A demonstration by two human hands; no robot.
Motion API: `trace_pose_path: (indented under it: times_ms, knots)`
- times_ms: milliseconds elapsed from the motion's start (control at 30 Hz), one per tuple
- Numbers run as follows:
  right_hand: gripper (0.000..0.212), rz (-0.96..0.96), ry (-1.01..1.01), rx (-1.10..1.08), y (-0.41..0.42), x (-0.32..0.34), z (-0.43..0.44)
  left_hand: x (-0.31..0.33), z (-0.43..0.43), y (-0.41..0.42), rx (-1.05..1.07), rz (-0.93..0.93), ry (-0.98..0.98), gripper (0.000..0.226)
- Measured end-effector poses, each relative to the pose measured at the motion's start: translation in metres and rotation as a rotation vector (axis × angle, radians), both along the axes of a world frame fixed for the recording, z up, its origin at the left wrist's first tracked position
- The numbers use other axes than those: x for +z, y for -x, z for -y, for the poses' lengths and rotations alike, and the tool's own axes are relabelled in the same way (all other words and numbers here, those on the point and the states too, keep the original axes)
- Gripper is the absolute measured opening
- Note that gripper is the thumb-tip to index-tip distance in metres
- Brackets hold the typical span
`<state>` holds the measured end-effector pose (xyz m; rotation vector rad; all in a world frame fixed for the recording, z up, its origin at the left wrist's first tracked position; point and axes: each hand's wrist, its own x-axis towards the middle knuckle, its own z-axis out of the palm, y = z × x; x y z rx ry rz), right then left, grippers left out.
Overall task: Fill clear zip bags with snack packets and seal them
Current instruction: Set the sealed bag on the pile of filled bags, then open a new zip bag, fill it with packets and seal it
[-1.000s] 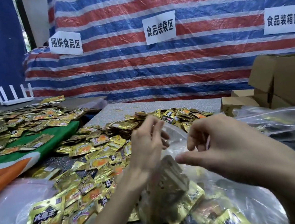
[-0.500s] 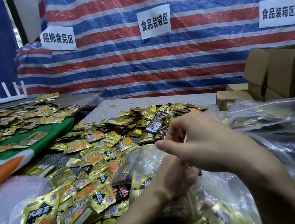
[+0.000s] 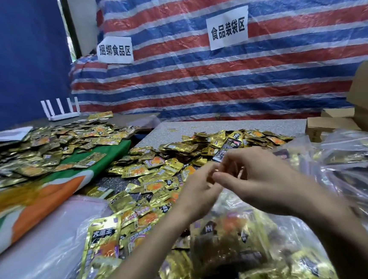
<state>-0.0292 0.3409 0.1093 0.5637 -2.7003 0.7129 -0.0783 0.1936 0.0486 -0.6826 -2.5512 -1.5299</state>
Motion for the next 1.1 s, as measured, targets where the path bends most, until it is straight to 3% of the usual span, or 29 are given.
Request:
trace_pose_path:
  times_ms: [133,267,333,433,500,633,700,767,867,967,1033,1100]
  knots:
    - [0.025,0.022,0.011,0.050,-0.002,-0.003,0.008,-0.032,0.073,0.010,0.268,-0.053,0.146,0.010]
    - [0.024,0.043,-0.017,0.089,-0.005,-0.006,0.013,-0.055,0.159,0.013,0.727,-0.060,0.442,0.013]
    - [0.024,0.032,-0.007,0.095,-0.006,-0.006,0.013,-0.061,0.193,0.012,0.953,0.019,0.693,0.024]
    - [0.025,0.016,-0.004,0.096,-0.008,-0.004,0.011,-0.074,0.222,0.006,1.039,0.214,0.874,0.026]
    - [0.027,0.024,-0.007,0.101,-0.008,-0.003,0.011,-0.083,0.228,0.002,1.056,0.210,0.828,0.027]
    - [0.029,0.039,-0.004,0.106,-0.008,-0.002,0.009,-0.081,0.232,-0.002,1.094,0.132,0.542,0.028]
    - [0.031,0.046,-0.004,0.110,-0.009,-0.001,0.009,-0.076,0.237,0.001,1.045,0.191,0.512,0.049]
    - [0.031,0.048,0.002,0.110,-0.009,0.000,0.008,-0.068,0.245,0.007,1.029,0.230,0.498,0.055]
    - [0.030,0.048,0.008,0.114,-0.009,0.001,0.007,-0.053,0.251,0.014,1.055,0.178,0.445,0.050]
    - [0.030,0.046,0.011,0.116,-0.010,0.002,0.005,-0.026,0.235,0.012,1.019,-0.016,0.348,0.041]
    - [0.030,0.051,0.013,0.122,-0.009,0.003,0.004,-0.003,0.209,0.008,0.856,-0.141,0.197,0.026]
    - [0.030,0.056,0.022,0.122,-0.009,0.003,0.003,0.015,0.176,0.001,0.644,-0.150,-0.074,0.016]
